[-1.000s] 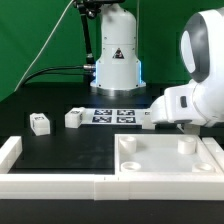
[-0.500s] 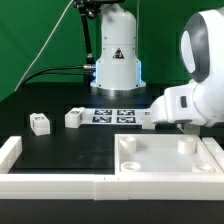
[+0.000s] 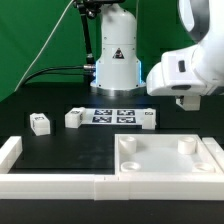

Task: Assemble one leg

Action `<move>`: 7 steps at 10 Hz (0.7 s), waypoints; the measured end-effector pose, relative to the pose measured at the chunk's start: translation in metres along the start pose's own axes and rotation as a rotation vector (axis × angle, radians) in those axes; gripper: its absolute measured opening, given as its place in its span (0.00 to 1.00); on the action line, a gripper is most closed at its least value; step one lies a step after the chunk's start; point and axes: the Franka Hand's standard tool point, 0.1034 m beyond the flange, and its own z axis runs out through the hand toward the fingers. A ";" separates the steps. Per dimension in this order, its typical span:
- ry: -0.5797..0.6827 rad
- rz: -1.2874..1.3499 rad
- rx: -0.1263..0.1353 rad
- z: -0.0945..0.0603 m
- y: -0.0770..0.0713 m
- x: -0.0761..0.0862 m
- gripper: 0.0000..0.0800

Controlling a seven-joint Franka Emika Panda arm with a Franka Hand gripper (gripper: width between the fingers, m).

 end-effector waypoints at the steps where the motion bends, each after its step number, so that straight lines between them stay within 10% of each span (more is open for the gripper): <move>1: -0.005 -0.001 -0.001 0.003 0.000 0.001 0.36; 7: 0.555 -0.001 0.032 -0.011 -0.004 0.017 0.36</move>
Offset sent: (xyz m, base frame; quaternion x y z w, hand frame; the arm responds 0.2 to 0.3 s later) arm 0.0000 0.0000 0.0000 0.0000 0.2667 0.0000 0.9638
